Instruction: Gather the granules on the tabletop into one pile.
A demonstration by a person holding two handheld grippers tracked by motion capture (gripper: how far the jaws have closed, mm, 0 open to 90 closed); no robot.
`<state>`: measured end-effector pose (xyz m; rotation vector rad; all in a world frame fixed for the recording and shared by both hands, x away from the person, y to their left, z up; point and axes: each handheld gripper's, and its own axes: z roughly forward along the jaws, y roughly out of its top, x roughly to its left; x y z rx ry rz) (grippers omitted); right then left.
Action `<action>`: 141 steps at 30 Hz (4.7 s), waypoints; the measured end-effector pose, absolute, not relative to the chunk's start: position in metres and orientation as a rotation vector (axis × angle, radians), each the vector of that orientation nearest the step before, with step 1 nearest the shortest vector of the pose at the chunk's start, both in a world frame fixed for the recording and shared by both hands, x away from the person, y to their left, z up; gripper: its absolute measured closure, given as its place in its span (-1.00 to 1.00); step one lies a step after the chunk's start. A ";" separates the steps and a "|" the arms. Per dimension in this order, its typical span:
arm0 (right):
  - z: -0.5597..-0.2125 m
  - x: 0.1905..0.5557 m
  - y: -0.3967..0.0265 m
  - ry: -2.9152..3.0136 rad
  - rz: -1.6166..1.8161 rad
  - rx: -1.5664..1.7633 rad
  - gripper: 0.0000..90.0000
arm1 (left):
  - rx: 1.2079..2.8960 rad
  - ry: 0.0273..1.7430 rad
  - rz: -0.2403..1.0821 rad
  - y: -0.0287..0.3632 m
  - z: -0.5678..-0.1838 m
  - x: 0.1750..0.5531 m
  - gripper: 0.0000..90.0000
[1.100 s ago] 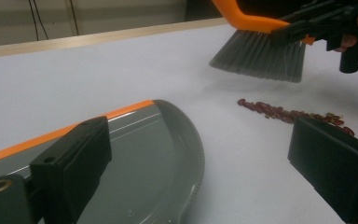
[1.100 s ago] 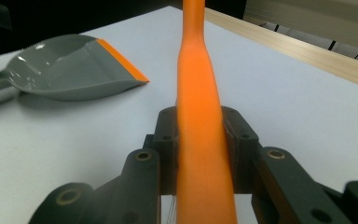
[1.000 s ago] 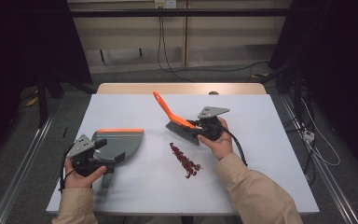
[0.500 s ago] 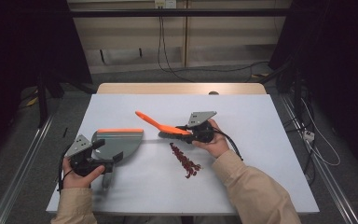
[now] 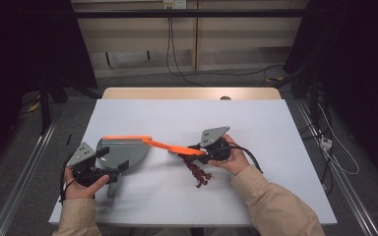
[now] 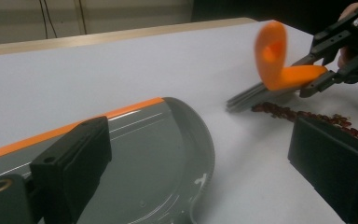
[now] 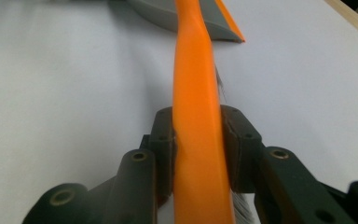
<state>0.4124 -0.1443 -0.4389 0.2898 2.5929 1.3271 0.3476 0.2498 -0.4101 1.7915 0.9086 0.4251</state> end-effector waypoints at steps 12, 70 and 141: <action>-0.436 0.392 -0.145 2.614 1.306 0.259 0.52 | 1.795 0.906 0.422 0.249 -0.410 0.348 -0.87; -0.407 0.357 -0.156 2.561 1.576 0.418 0.56 | 1.803 0.904 0.421 0.248 -0.411 0.348 -0.87; -0.432 0.313 -0.184 1.878 1.076 1.358 0.57 | 1.753 0.870 0.397 0.249 -0.406 0.347 -0.87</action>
